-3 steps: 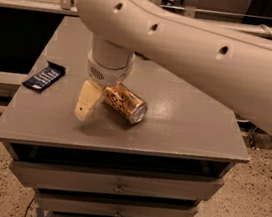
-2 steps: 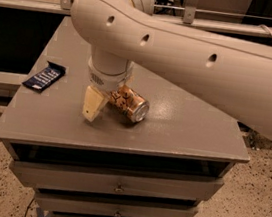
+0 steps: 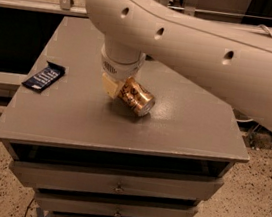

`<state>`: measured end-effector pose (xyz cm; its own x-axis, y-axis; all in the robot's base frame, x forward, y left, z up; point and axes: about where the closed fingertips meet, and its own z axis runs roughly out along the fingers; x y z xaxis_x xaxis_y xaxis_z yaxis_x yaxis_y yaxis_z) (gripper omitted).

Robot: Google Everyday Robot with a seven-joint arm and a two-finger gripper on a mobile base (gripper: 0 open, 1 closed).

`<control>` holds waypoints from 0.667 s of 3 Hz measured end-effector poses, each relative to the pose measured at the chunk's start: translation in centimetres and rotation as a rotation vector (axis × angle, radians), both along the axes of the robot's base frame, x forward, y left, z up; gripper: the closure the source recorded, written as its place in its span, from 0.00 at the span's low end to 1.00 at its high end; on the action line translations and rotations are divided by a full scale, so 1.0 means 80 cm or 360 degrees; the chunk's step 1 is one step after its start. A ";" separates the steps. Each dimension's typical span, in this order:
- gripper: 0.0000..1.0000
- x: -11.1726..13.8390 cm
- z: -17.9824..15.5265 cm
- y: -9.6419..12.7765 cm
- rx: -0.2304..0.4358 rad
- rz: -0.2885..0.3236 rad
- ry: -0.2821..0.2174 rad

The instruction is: Place orange can upright

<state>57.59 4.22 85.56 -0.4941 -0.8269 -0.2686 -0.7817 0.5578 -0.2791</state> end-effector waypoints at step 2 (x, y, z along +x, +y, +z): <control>1.00 0.057 0.085 -0.019 0.0314 0.0146 -0.0255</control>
Offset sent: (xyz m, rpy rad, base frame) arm 0.0612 -0.0270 0.1240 0.5353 -0.2354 0.1909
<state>62.15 2.69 92.33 -0.3578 -0.7901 -0.4977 -0.7858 0.5427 -0.2965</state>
